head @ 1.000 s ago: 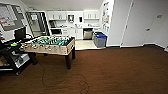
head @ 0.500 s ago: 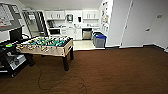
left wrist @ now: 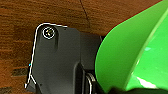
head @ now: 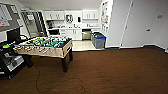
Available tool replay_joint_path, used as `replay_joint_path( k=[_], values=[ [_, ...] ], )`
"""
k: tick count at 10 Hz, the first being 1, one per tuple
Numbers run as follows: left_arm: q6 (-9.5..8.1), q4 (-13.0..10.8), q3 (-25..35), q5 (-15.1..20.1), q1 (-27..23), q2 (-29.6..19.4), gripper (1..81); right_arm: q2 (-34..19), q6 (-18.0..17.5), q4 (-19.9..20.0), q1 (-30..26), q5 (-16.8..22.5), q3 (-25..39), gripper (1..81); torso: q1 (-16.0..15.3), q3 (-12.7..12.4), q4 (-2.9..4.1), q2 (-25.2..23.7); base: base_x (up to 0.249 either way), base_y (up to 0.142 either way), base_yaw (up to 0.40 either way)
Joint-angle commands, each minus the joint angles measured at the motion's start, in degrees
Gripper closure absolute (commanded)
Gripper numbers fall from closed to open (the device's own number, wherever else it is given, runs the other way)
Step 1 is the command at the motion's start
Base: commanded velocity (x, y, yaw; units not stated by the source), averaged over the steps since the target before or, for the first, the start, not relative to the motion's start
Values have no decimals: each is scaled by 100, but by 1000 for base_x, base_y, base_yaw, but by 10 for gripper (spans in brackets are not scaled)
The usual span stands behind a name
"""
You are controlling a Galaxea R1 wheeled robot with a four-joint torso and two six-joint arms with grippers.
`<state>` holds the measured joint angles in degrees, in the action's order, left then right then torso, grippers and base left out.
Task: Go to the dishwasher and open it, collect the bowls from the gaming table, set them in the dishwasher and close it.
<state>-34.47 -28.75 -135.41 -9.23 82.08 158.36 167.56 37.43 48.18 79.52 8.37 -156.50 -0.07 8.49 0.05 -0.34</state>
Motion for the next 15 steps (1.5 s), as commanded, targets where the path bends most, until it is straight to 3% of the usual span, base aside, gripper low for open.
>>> replay_joint_path(
  k=[1, 13, 15],
  values=[
    [20, -70, 59, 149, -231, -111, 811, -53, 2, 7, -300, 490, -20, 811, 0, 0, 0, 0, 108, 0, 0],
    [20, -70, 59, 149, -231, -102, 811, -53, 10, 7, -300, 481, -20, 811, 7, -2, 0, 0, 125, 0, 0],
    [20, -70, 67, 149, -231, -102, 811, -53, 2, 7, -300, 481, -20, 811, 7, 0, 0, 0, 170, -91, 0]
  ],
)
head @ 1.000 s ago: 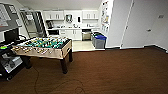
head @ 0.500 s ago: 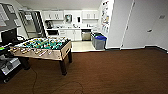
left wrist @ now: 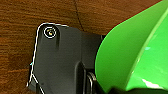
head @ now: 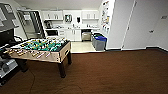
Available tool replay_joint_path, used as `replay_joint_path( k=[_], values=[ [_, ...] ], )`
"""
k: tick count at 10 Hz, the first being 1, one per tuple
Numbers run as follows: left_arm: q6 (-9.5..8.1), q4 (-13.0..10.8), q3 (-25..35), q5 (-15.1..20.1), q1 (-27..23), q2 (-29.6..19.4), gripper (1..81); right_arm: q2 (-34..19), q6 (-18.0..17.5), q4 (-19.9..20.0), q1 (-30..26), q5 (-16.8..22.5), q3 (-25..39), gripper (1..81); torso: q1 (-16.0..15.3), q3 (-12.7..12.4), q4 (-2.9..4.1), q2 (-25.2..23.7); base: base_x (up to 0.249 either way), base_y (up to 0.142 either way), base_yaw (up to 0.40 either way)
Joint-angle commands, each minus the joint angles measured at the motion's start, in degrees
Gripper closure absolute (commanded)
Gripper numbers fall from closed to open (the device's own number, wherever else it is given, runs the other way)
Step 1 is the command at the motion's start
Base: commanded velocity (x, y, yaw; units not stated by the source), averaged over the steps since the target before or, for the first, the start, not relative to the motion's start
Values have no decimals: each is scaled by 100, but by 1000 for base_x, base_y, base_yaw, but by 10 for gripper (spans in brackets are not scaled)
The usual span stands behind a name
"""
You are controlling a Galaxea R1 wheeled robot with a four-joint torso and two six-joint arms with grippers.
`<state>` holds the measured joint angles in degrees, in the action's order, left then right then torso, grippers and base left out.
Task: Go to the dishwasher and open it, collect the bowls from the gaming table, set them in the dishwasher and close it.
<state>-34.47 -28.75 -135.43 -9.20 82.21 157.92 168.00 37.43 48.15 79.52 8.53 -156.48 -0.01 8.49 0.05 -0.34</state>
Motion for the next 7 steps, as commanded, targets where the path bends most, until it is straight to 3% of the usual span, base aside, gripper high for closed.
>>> replay_joint_path(
  k=[1, 7],
  values=[
    [20, -70, 69, 147, -245, -58, 811, -106, 10, 10, -300, 465, -22, 811, 0, 0, 0, 0, 170, -95, 0],
    [29, -70, 86, 147, -245, -58, 811, -97, 10, 10, -300, 465, -22, 811, 0, 0, 0, 0, 169, -98, 0]
  ],
)
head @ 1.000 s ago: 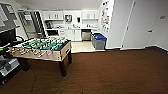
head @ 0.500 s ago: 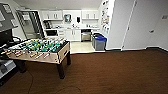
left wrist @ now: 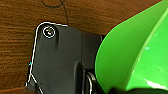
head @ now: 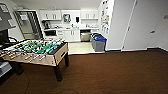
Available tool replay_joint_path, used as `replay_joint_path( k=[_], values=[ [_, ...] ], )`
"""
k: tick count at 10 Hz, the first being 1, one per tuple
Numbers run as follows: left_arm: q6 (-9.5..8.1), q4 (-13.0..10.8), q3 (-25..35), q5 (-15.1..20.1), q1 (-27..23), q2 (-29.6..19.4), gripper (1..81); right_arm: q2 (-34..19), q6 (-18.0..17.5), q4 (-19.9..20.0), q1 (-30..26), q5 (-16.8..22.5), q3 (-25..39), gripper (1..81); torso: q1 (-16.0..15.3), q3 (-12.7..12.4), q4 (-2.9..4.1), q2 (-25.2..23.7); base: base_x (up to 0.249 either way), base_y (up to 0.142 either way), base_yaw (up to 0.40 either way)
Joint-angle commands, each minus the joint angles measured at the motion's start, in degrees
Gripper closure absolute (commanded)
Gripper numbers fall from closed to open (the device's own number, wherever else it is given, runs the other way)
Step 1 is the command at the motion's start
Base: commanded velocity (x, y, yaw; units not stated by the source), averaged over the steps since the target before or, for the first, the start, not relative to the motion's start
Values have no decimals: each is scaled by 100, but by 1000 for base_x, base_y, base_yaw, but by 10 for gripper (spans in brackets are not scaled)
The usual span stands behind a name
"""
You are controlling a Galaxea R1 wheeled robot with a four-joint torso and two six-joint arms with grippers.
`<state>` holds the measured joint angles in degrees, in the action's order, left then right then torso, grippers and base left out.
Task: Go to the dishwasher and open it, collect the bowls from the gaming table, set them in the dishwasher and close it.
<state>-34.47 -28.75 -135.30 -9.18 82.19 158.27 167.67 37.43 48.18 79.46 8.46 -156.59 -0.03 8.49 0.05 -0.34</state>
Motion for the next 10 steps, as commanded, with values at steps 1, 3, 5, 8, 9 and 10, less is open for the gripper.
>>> replay_joint_path(
  k=[1, 3, 5, 8, 9, 10],
  values=[
    [20, -70, 74, 145, -242, -93, 811, -64, 10, 7, -294, 472, -11, 811, 0, 0, 0, 0, 137, -68, 0],
    [20, -70, 74, 145, -242, -102, 811, -64, 10, 7, -294, 472, -11, 811, -5, 0, 0, 2, 138, -34, 0],
    [20, -70, 65, 145, -242, -93, 811, -64, 10, 7, -294, 472, -11, 811, 0, 0, 0, 2, 137, 0, 0],
    [20, -70, 56, 145, -242, -102, 811, -64, 10, 7, -277, 472, -11, 811, 0, 0, 0, 2, 135, 0, 0],
    [20, -70, 56, 145, -242, -102, 811, -64, 10, 7, -285, 472, -11, 811, 0, 0, 0, 2, 136, 0, 0],
    [29, -70, 56, 145, -234, -102, 811, -73, 10, 7, -276, 472, -11, 811, 0, 0, 0, 2, 144, 0, 0]
  ],
)
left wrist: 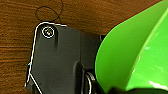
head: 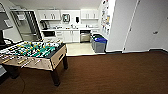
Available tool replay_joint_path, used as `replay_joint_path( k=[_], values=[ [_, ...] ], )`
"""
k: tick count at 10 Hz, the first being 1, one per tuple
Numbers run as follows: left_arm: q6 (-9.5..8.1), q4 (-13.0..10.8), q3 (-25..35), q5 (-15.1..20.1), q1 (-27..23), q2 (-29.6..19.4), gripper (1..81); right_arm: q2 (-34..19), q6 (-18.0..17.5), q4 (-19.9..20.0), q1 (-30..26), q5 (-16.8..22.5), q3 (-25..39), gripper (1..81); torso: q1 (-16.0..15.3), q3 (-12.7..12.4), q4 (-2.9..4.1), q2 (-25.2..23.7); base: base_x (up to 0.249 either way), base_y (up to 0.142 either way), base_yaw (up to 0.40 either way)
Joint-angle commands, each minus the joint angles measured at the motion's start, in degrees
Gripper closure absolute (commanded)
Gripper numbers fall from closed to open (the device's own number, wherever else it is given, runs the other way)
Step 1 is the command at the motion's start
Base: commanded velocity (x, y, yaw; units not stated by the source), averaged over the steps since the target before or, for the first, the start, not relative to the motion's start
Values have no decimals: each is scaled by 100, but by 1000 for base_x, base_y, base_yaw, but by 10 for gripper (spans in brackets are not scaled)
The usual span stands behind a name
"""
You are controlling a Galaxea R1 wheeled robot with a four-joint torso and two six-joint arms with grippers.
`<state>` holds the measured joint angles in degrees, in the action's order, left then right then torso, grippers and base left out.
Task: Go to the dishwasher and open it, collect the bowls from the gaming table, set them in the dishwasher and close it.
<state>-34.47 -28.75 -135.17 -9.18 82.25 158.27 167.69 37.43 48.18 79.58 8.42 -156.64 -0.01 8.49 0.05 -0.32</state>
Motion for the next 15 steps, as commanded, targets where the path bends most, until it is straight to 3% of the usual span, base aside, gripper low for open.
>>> replay_joint_path(
  k=[1, 11, 15],
  values=[
    [29, -70, 52, 145, -240, -102, 811, -76, 10, 7, -280, 476, -6, 811, 0, 0, 0, 0, 152, 0, 0],
    [37, -70, 61, 145, -231, -111, 811, -67, 10, -1, -297, 441, 3, 811, 1, 0, 0, 0, 155, -82, 0],
    [37, -70, 78, 136, -231, -120, 811, -67, 10, -1, -289, 441, -6, 811, 1, 0, 0, -2, 136, 0, 0]
  ],
)
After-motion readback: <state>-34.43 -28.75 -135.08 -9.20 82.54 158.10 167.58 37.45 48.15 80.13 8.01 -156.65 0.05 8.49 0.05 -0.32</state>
